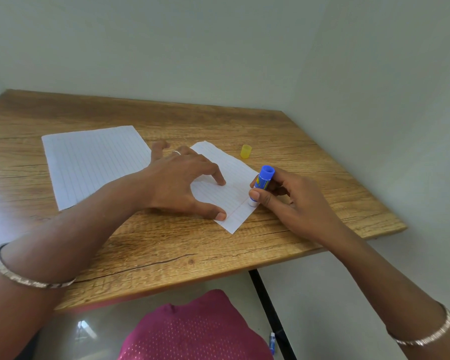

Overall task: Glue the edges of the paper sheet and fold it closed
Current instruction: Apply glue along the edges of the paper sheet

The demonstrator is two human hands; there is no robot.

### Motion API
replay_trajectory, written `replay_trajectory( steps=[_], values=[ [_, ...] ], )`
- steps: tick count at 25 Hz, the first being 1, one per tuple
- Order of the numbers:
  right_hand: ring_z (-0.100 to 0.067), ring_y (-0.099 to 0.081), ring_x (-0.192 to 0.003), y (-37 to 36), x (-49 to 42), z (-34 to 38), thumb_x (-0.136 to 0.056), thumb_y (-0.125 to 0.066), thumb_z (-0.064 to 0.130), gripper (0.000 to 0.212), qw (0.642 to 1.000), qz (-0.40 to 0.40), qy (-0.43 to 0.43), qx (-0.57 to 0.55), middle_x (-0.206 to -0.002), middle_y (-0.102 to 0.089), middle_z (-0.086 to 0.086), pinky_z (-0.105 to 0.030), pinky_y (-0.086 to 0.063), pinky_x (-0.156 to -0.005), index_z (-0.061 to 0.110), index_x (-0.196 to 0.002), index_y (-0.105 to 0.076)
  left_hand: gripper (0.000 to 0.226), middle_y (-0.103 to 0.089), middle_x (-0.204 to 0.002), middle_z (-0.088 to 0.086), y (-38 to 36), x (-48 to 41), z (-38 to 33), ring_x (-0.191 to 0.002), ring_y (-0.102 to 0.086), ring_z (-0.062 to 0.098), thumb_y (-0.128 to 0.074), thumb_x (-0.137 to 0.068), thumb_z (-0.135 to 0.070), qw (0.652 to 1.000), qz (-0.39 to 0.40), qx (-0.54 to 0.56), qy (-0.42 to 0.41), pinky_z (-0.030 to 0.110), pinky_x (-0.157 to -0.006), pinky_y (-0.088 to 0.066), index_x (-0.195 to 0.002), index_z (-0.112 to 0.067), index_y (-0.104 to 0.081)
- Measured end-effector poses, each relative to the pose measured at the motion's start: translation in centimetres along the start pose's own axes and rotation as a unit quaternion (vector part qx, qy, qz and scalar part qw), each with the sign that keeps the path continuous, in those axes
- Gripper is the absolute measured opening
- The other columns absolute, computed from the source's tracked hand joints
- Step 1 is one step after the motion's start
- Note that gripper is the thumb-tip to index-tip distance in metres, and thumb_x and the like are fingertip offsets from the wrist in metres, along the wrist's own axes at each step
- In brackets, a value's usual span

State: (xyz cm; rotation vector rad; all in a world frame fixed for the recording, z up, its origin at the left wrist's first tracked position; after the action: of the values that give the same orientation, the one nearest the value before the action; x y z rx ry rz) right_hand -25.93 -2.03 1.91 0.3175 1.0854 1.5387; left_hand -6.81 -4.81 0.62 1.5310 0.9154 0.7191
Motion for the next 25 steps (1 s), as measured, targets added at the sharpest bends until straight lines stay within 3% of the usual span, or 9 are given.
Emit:
replay_trajectory(
  steps=[18,22,25],
  values=[
    [-0.014,-0.061,-0.076,2.2,-2.7,-4.7,-0.092,-0.07,0.034,0.016,0.997,-0.037,-0.061,0.018,-0.081,-0.071,-0.002,-0.024,-0.045,-0.072,0.02,-0.1,-0.073,0.093,-0.047,-0.142,-0.024,-0.2,0.0,0.2,-0.143,-0.029,0.014,-0.029,-0.05,-0.099,1.0,0.001,0.001,-0.009,0.059,-0.115,0.002,-0.128,-0.052,-0.046],
    [-0.016,-0.067,-0.079,2.6,-2.9,-5.2,-0.094,-0.069,0.033,0.015,0.996,-0.05,-0.065,0.022,-0.081,-0.075,0.006,-0.028,-0.049,-0.075,0.019,-0.099,-0.072,0.091,-0.045,-0.144,-0.025,-0.3,-0.1,0.3,-0.143,-0.028,0.013,-0.031,-0.051,-0.098,1.0,0.014,0.0,-0.013,0.059,-0.116,0.004,-0.129,-0.053,-0.044],
    [-0.006,-0.07,-0.082,3.1,-2.3,-5.0,-0.096,-0.065,0.036,0.016,0.993,-0.097,-0.065,-0.031,-0.086,-0.078,0.011,-0.03,-0.053,-0.074,0.021,-0.101,-0.069,0.087,-0.04,-0.147,-0.027,-0.2,0.3,0.9,-0.145,-0.022,0.008,-0.037,-0.051,-0.096,0.999,0.038,0.03,-0.013,0.056,-0.117,0.008,-0.128,-0.056,-0.043]
  ],
)
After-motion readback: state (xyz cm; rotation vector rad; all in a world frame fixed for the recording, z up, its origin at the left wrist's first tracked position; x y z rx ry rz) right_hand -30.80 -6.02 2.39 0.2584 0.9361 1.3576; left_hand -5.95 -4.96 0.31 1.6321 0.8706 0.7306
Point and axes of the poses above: each hand's wrist, its own x-axis away from the middle knuckle, its own y-axis out of the back of the hand, z = x × y, the point moved 8 cm from there along -x, towards the middle knuckle
